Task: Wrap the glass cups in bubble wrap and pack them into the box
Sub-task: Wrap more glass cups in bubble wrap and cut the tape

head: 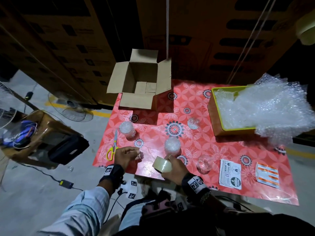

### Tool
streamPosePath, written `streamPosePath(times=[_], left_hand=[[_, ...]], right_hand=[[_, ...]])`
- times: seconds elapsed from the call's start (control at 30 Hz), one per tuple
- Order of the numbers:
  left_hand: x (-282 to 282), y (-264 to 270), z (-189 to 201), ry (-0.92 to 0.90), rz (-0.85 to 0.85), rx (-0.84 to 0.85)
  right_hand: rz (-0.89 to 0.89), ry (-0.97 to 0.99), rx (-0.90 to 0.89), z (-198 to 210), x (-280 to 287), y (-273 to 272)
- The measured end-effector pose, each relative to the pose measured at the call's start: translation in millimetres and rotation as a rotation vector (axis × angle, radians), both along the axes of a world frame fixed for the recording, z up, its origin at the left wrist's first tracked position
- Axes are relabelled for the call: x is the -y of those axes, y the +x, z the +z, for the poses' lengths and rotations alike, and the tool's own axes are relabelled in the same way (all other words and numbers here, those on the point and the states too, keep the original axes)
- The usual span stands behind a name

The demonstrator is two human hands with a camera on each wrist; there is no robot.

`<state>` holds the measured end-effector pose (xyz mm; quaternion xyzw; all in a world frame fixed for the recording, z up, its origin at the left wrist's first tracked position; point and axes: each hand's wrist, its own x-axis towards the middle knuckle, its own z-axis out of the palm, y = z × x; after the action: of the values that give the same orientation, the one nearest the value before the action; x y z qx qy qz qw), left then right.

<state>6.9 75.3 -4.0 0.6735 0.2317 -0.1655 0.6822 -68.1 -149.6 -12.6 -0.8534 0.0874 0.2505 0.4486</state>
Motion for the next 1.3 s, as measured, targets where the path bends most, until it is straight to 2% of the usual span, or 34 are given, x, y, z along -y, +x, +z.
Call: streamPosePath(times=[0.1,0.3,0.43,0.5,0.63,0.7,0.8,1.03,1.17,1.3], left_hand=[[1.1,7.9,-4.1,-0.092,0.047,-0.013],[-10.0,15.1,-23.1,-0.169,-0.032,-0.046],[-12.0,17.4,-30.1,-0.203,-0.073,-0.069],[-11.9,17.7,-29.5,-0.204,-0.096,-0.064],[-9.8,21.7,-29.8,-0.27,-0.097,-0.047],[-8.0,23.3,-25.3,-0.274,-0.138,-0.029],[-5.1,28.4,-18.2,-0.22,-0.214,0.033],[-1.0,33.4,-13.4,-0.092,-0.406,0.18],[6.1,40.8,-5.5,-0.1,-0.507,0.221],[14.8,58.7,-10.3,0.009,-0.657,0.373]], right_hand=[[-0.047,-0.006,-0.002,1.8,-5.4,1.2],[-0.138,-0.028,0.022,9.3,-4.1,-3.2],[-0.269,-0.159,0.301,22.2,8.1,7.0],[-0.219,-0.269,0.341,27.4,14.4,21.3],[0.046,-0.41,0.128,25.8,16.2,55.1],[0.102,-0.372,0.058,20.1,16.5,66.8],[0.069,-0.288,0.045,11.2,18.9,77.2],[-0.306,0.041,0.07,16.8,36.1,93.2],[-0.398,0.153,0.049,15.8,32.8,98.5],[-0.482,0.288,0.022,9.8,30.0,99.9]])
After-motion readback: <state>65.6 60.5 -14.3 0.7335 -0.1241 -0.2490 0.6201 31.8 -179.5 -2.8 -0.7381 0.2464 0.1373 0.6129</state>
